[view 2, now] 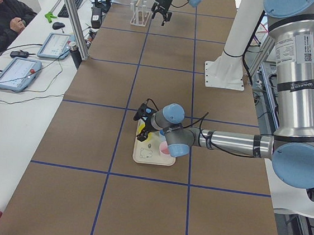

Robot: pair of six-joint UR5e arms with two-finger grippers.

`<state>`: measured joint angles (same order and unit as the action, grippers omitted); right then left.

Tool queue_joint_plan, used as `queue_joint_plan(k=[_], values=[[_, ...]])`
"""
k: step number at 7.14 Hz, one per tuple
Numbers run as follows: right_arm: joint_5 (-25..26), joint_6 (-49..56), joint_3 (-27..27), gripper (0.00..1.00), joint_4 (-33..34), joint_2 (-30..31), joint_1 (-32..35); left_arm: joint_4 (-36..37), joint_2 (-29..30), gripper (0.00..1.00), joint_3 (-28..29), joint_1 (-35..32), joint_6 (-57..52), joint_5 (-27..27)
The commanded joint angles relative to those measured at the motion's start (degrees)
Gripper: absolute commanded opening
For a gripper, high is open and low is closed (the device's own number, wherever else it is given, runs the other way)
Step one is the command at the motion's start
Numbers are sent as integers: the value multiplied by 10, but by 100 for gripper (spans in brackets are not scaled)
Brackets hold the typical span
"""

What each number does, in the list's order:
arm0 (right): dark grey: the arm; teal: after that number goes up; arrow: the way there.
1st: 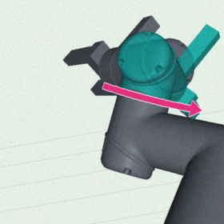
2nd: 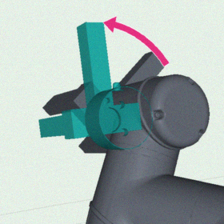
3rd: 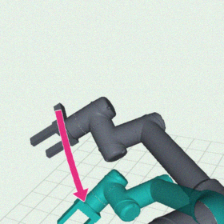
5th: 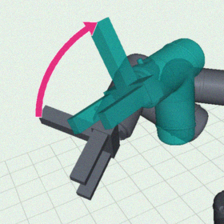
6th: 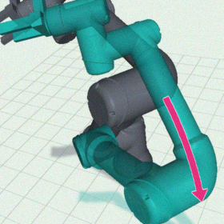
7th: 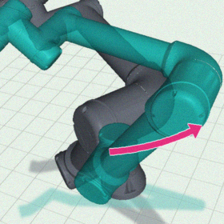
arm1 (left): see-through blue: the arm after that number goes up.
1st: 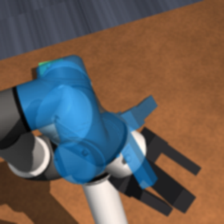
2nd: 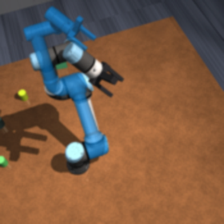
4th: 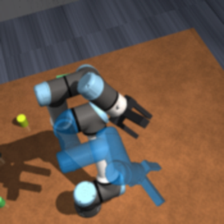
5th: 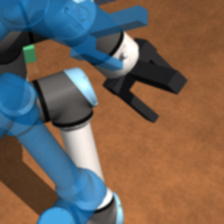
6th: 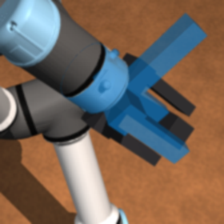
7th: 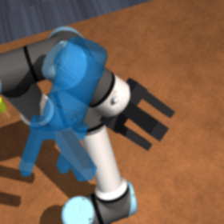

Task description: Transfer IKEA cup to right arm and place on rack

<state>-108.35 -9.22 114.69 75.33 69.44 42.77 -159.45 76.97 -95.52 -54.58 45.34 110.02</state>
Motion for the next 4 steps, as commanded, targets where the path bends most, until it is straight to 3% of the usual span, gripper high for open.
queue_joint_plan(k=[1,2,4], values=[[1,0,0,99,0,0,-1,-2,5,70,16,15,9,-28],[1,0,0,99,0,0,-1,-2,6,63,19,15,10,-33],[1,1,0,99,0,-2,-1,-2,8,38,22,18,10,-33]])
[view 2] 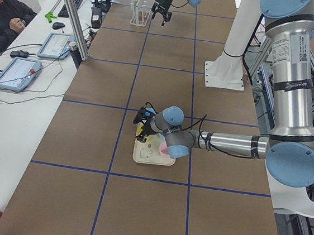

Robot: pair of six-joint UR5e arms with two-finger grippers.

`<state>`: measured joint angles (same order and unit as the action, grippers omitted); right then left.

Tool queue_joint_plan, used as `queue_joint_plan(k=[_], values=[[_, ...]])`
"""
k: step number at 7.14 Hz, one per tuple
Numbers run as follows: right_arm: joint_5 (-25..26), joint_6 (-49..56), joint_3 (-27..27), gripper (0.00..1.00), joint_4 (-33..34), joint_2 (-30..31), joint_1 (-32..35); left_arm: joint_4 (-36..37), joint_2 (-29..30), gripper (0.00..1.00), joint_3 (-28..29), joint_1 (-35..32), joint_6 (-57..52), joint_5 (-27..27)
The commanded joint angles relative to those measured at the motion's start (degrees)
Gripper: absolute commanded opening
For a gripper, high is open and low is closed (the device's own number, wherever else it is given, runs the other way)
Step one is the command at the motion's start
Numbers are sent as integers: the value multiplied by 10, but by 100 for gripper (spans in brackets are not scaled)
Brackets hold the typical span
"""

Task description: Transfer IKEA cup to right arm and place on rack

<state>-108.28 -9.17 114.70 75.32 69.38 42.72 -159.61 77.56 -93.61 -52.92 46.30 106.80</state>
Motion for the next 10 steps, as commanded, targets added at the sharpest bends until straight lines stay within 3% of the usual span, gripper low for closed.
queue_joint_plan(k=[1,5,6,7,8,10], values=[[1,0,-1,99,0,-2,0,1,4,33,5,2,0,-1],[3,0,-2,99,0,-2,-1,0,10,34,12,14,-1,-1],[2,0,-2,99,1,-2,0,0,10,28,12,14,-1,-1],[2,0,-2,99,1,-2,0,0,10,6,12,14,-2,-1],[2,0,-2,99,0,-2,0,-1,10,0,11,14,-5,0],[2,0,-4,99,0,-9,-2,-1,10,0,0,10,-6,3]])
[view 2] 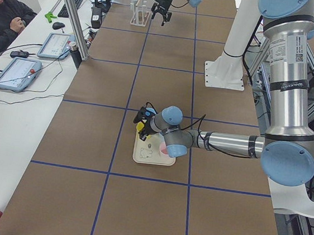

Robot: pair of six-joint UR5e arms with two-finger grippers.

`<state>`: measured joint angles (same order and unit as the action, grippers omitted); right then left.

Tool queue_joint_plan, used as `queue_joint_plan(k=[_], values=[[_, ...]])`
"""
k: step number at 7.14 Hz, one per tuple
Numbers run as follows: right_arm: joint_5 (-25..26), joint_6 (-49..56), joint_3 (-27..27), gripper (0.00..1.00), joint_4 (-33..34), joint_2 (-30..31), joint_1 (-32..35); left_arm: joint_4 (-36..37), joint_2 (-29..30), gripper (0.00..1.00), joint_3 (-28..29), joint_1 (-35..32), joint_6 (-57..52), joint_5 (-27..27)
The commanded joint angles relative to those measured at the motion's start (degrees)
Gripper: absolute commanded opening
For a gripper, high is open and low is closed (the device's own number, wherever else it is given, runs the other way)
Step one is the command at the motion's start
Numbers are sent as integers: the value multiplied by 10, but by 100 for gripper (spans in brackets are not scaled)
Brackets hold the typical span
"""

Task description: Transfer IKEA cup to right arm and place on rack

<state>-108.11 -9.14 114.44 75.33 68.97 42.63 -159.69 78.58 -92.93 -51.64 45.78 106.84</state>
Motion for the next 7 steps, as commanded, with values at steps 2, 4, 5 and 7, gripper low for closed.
queue_joint_plan(k=[2,4,5,7], values=[[3,0,-7,99,-1,-15,-31,7,-3,0,-45,-34,-1,7],[7,-42,-7,99,-2,-34,-56,49,-1,0,-105,-48,9,20],[11,-44,-9,99,-3,-54,-68,109,0,0,-167,-50,46,32],[42,-83,-28,99,-121,-61,-115,199,29,0,-253,-45,175,43]])
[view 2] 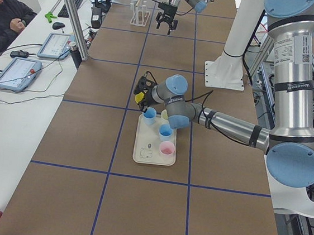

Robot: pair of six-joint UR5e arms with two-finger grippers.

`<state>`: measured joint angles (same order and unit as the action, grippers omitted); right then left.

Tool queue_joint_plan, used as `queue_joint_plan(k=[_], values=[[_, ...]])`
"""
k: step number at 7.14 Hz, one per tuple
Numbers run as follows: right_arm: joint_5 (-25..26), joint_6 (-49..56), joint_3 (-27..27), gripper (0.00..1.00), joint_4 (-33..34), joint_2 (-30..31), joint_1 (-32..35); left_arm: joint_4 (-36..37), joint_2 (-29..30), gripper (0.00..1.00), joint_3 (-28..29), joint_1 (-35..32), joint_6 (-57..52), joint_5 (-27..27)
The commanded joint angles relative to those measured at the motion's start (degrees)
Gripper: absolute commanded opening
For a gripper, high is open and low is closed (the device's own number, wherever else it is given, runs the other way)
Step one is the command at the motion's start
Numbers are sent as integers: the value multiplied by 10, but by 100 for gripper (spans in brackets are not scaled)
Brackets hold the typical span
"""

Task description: Transfer IKEA cup to right arm and place on rack

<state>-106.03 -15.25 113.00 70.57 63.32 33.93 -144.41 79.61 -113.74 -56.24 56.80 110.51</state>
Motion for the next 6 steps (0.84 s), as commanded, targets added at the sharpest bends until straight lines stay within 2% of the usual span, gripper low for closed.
queue_joint_plan(k=[1,2,3,5,6], values=[[66,-43,-39,99,-144,-6,-65,46,33,0,-55,2,99,30],[126,-47,-51,99,-198,-6,-109,46,82,0,-57,9,163,64],[162,-42,-58,99,-246,-6,-140,45,123,0,-56,48,198,66],[171,-41,-91,99,-375,-6,-170,46,205,0,-52,135,268,52],[182,-38,-119,99,-421,-5,-170,45,209,0,-55,161,273,43]])
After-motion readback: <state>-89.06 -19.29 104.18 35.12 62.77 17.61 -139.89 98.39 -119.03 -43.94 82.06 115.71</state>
